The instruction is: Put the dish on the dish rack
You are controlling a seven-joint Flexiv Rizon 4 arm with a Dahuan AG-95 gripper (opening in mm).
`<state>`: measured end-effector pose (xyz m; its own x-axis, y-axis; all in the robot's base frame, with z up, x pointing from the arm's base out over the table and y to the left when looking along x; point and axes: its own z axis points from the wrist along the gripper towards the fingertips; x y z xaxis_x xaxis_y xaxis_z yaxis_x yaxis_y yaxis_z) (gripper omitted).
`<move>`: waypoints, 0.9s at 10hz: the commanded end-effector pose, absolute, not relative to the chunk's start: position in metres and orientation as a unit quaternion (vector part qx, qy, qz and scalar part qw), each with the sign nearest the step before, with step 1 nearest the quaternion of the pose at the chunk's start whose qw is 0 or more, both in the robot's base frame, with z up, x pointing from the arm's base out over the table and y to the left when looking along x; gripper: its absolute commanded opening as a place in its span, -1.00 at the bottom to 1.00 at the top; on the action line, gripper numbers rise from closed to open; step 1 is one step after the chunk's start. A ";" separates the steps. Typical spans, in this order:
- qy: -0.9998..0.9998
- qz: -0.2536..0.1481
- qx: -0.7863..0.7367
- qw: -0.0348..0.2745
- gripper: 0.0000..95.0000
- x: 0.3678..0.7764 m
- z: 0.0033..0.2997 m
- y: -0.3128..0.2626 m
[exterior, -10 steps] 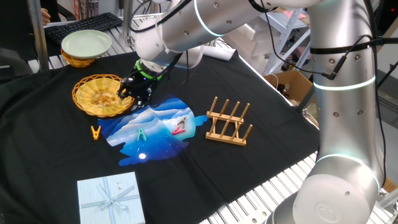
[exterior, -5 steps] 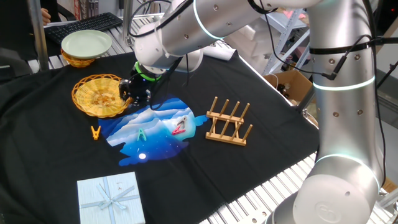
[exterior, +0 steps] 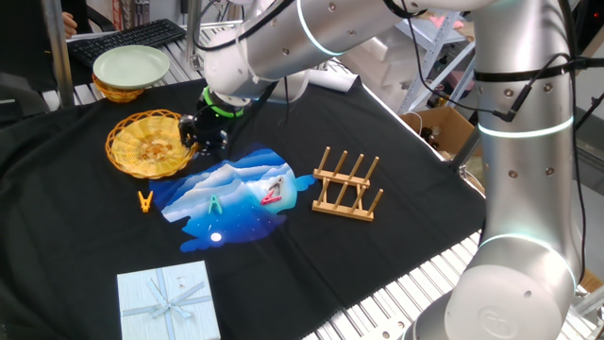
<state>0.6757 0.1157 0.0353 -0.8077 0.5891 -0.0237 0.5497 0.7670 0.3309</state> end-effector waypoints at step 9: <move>0.943 0.143 0.299 0.030 -1.00 0.672 0.062 0.112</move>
<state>0.6719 0.1121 0.0627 -0.8187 0.5735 0.0291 0.5563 0.7796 0.2876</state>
